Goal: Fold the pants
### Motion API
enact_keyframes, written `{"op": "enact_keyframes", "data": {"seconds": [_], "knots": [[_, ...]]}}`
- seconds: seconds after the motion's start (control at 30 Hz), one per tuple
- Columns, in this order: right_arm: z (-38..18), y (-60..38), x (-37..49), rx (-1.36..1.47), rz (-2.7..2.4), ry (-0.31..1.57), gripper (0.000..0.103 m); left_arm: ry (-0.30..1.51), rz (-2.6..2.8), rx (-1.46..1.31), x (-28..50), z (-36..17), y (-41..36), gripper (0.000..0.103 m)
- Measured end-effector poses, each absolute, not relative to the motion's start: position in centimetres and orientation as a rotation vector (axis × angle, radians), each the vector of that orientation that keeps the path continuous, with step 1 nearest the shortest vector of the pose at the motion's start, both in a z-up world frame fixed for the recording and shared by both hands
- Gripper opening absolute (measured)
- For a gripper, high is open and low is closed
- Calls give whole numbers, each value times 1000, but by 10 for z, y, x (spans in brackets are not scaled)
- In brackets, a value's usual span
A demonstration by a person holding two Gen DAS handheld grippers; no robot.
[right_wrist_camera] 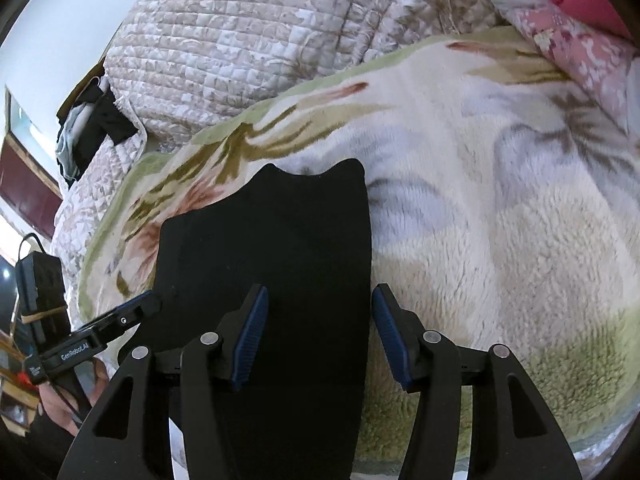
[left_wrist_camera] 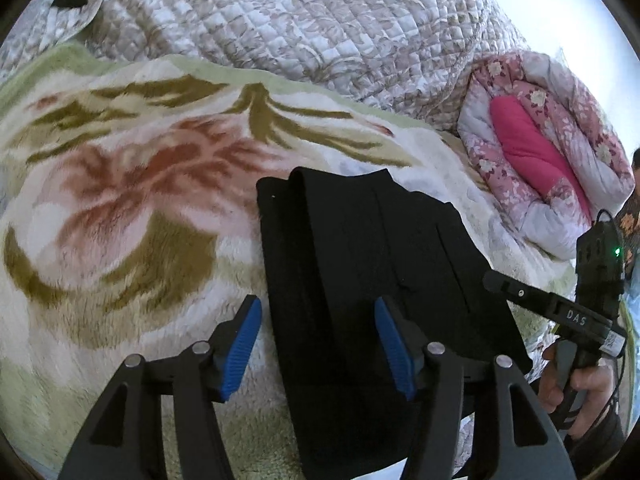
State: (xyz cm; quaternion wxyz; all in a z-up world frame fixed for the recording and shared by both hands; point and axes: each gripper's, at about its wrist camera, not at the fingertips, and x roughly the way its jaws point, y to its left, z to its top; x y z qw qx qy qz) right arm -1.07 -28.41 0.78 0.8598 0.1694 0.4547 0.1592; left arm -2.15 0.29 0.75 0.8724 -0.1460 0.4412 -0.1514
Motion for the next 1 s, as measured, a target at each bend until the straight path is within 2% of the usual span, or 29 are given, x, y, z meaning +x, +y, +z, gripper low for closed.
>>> {"op": "enact_keyframes", "data": {"seconds": [0.4,0.63,0.8,1.0], "knots": [[6,-283,-16,381,340,954,56,920,-339,-331,-29,5,-2,65],[6,-281,-16,354,332,948,56,803,-395,-298,-42,26,-8,65],[6,-281,-16,353,331,946,56,884,-375,-278,-34,9,-14,64],[6,-281,-16,353,332,946,56,884,-396,-350,-27,4,-10,63]]}}
